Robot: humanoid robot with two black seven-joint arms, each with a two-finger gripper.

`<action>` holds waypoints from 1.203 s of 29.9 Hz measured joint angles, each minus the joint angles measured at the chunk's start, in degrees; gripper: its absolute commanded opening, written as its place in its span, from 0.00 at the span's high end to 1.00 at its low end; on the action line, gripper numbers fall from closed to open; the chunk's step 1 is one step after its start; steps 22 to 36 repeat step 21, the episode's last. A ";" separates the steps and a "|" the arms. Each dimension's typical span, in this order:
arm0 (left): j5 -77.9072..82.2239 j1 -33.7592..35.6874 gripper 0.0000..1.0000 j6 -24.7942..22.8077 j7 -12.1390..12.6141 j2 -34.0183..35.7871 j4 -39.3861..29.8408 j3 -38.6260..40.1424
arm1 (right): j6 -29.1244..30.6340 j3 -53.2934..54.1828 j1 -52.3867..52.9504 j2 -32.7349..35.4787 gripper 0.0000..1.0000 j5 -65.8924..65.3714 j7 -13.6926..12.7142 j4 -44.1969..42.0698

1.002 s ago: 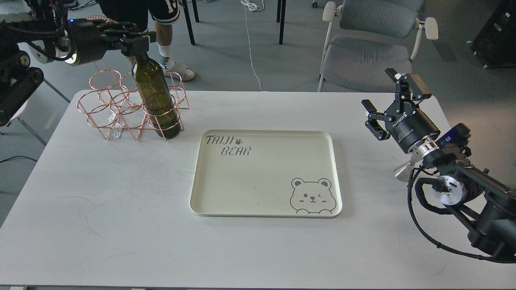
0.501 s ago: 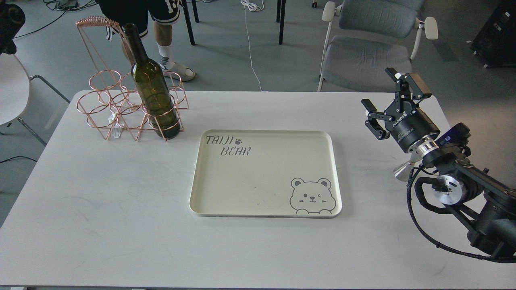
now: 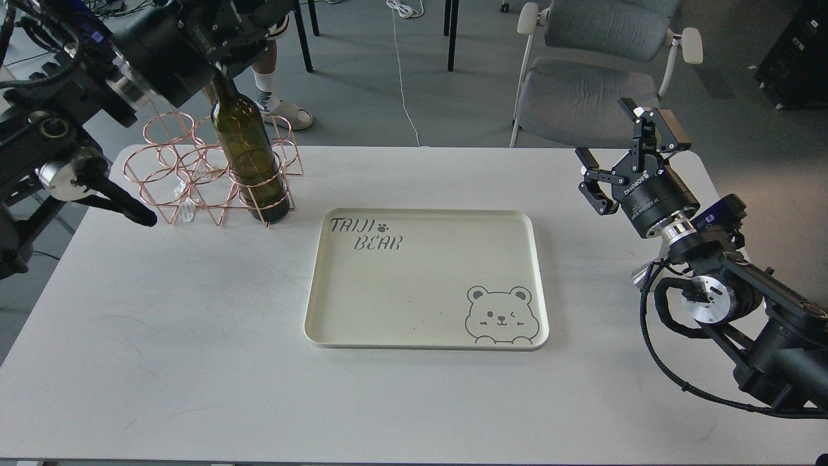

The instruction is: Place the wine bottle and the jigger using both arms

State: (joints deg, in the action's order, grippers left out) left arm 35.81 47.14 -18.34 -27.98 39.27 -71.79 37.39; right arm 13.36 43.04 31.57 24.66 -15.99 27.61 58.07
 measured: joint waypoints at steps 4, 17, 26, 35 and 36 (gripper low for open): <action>-0.08 -10.54 0.02 -0.05 0.00 -4.38 -1.75 8.28 | -0.23 0.26 0.04 -0.05 0.02 0.32 -0.14 -0.04; -0.17 -36.37 0.02 -1.88 5.73 -22.38 -1.25 28.48 | -0.31 0.29 -1.96 -1.63 0.02 0.62 0.02 0.18; -0.04 -40.00 0.02 -1.46 7.81 -24.30 -0.63 29.46 | -0.21 0.31 -2.11 -2.22 0.02 0.62 0.06 0.21; -0.04 -40.00 0.02 -1.46 7.81 -24.30 -0.63 29.46 | -0.21 0.31 -2.11 -2.22 0.02 0.62 0.06 0.21; -0.04 -40.00 0.02 -1.46 7.81 -24.30 -0.63 29.46 | -0.21 0.31 -2.11 -2.22 0.02 0.62 0.06 0.21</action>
